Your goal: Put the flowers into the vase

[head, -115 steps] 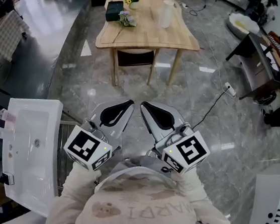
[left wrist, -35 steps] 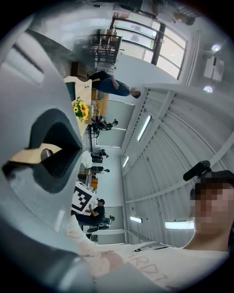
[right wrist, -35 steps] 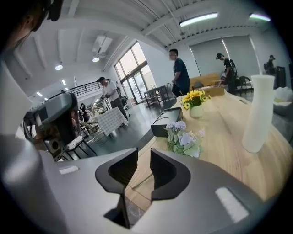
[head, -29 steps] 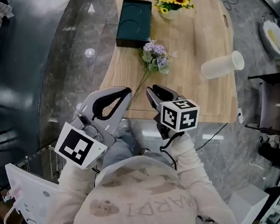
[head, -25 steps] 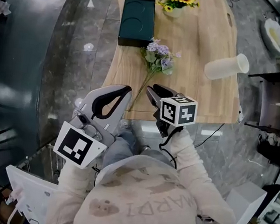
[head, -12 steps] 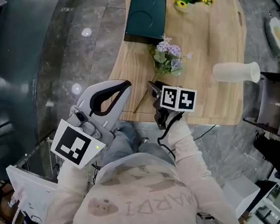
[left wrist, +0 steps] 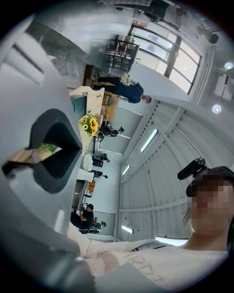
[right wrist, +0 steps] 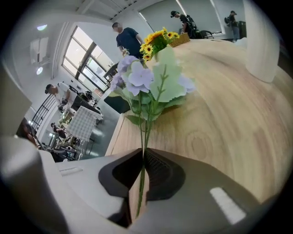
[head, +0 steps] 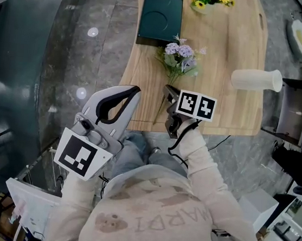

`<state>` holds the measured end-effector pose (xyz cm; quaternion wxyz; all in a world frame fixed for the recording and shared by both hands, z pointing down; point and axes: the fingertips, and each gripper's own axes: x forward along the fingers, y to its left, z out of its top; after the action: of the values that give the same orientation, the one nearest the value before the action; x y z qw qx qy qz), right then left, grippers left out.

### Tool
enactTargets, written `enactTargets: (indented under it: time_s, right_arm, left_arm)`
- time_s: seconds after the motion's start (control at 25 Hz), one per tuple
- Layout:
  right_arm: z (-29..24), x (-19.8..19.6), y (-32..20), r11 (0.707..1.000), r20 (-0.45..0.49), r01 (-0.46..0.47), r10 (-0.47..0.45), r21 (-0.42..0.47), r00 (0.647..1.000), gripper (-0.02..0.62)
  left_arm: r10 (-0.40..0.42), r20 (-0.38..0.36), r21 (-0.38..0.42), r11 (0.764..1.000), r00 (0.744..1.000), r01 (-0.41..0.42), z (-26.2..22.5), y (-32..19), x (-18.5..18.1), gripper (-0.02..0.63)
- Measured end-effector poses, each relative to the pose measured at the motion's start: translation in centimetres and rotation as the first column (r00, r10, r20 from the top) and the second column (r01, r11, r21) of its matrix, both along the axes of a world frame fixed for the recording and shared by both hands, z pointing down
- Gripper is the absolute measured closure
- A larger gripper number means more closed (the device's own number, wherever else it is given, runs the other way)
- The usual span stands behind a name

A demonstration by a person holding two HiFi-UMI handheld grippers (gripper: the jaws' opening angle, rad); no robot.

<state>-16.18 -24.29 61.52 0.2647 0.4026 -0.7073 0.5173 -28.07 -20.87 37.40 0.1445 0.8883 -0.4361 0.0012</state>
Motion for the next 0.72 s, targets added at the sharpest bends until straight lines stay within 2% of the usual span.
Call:
enactTargets:
  time_s: [0.2,0.44,0.56,0.72]
  right_arm:
    - [-1.9,0.6,-0.5,0.997,0.025,-0.046,0.044,0.056,0.999,0.561]
    - [-6.8,1.2,-0.8,0.983,0.073,-0.067,0.055,0.174,0.996,0.561]
    - [-10.0,1.8,-1.0,0.964,0.095,-0.075,0.053,0.256,0.994,0.561]
    - [-15.5,4.4,-1.9,0.921,0.113,-0.11,0.072,0.374,0.991,0.561]
  left_arm:
    - [0.036,-0.005,0.018,0.999,0.999,-0.036,-0.5,-0.1,0.8,0.606]
    - [0.117,-0.003,0.044,0.992,0.993,-0.117,-1.6,0.2,3.7,0.606]
    - [0.173,0.005,0.065,0.983,0.985,-0.173,-2.3,0.4,5.7,0.606]
    - [0.261,0.012,0.114,0.959,0.965,-0.26,-4.5,0.0,9.5,0.606]
